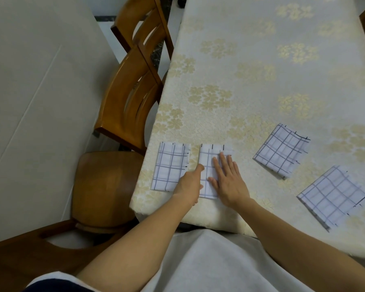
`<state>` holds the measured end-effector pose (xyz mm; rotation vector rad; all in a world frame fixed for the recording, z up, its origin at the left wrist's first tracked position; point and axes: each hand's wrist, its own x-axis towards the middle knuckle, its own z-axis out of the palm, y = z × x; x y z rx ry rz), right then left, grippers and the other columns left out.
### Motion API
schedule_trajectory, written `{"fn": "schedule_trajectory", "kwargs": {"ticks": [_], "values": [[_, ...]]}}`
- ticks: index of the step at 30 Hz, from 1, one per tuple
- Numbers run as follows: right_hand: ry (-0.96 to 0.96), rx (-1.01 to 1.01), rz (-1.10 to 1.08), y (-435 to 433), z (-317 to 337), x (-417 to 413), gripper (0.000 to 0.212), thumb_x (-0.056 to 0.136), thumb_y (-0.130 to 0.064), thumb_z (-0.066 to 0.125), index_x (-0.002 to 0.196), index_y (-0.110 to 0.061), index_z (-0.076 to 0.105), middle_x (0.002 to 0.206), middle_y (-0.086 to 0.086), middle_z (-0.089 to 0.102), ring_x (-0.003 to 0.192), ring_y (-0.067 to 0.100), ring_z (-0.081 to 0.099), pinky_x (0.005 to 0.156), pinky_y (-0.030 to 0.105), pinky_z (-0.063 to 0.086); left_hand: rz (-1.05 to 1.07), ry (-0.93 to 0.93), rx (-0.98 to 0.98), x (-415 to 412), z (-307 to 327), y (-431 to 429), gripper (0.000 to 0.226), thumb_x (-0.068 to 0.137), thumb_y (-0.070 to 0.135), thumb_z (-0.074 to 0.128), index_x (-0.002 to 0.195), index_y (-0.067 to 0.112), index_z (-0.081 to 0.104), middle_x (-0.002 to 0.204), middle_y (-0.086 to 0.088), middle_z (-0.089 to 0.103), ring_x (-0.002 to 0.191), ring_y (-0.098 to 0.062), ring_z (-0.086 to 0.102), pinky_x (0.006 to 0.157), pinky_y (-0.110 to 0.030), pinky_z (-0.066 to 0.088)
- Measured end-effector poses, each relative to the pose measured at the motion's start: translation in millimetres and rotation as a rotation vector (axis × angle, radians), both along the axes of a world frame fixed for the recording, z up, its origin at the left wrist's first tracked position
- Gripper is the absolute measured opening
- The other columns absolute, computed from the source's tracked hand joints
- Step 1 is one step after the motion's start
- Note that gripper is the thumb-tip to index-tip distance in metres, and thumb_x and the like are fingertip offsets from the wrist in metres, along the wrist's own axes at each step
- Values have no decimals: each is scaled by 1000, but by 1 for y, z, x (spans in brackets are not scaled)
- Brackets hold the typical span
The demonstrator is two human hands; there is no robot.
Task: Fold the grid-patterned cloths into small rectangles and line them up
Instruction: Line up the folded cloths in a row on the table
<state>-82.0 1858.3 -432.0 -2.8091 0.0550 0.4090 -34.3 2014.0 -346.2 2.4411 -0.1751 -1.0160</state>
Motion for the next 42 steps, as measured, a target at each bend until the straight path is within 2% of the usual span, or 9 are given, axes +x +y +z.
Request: {"fn": "schedule_trajectory", "kwargs": {"ticks": [8,12,16,19,27,31,34,37,42], "values": [[-29,-47,58,-7,-3,0,69,103,-61,9,156,-24,-15,163,-1,-25,148,18,-28,124,37,-10,-35,-40,39,3,-3,3,45,103,13,48,140,33,34,112,-12,63,64,-11,56,60,-39,62],[-46,-53,48,-12,-2,-1,69,103,-60,9,158,-23,-11,164,-3,-20,150,17,-24,123,40,-9,-312,-199,182,10,-3,0,51,98,12,62,140,19,34,112,-15,62,89,-28,64,75,-41,56],[-34,-32,-17,-21,-2,4,69,102,-58,8,158,-21,-9,165,-6,-16,150,14,-24,123,37,-10,-534,-419,317,12,-3,-16,58,91,3,66,141,8,36,141,-17,38,124,-32,47,97,-38,46],[-34,-43,-59,-28,-1,11,68,102,-57,7,158,-21,-8,165,-4,-14,150,17,-23,123,38,-12,-616,-351,299,21,-8,-23,81,90,-6,62,156,3,15,164,-20,6,153,-33,9,123,-38,19],[-69,4,63,-22,4,16,67,103,-55,7,158,-18,-7,166,-1,-12,150,13,-21,124,39,-8,-739,-199,512,42,-28,-35,152,64,28,94,152,5,-28,159,-18,-34,152,-31,-20,126,-40,1],[-18,-21,79,-32,3,12,86,93,-75,-1,157,-19,-12,164,-3,-20,149,14,-25,123,41,-10,-766,-200,583,45,-24,-44,156,63,30,95,150,3,-32,156,-23,-36,150,-36,-23,126,-44,-1],[56,-43,182,-42,8,15,120,73,-97,17,154,-17,-22,161,-1,-30,148,18,-28,122,42,-13,-776,-210,602,47,-23,-48,152,67,28,93,150,3,-32,155,-26,-36,150,-38,-23,125,-47,-1],[119,-75,245,-49,11,18,143,58,-102,38,150,-17,-30,158,-1,-37,145,19,-35,120,44,-18,-808,-209,630,49,-26,-44,160,62,36,95,148,6,-36,154,-25,-39,148,-39,-26,125,-50,-3],[167,-133,238,-42,17,21,153,50,-101,47,146,-18,-39,155,1,-42,142,22,-39,119,48,-19,-825,-215,656,50,-29,-43,170,53,46,97,144,7,-41,151,-25,-43,147,-41,-29,124,-54,-4]]}}
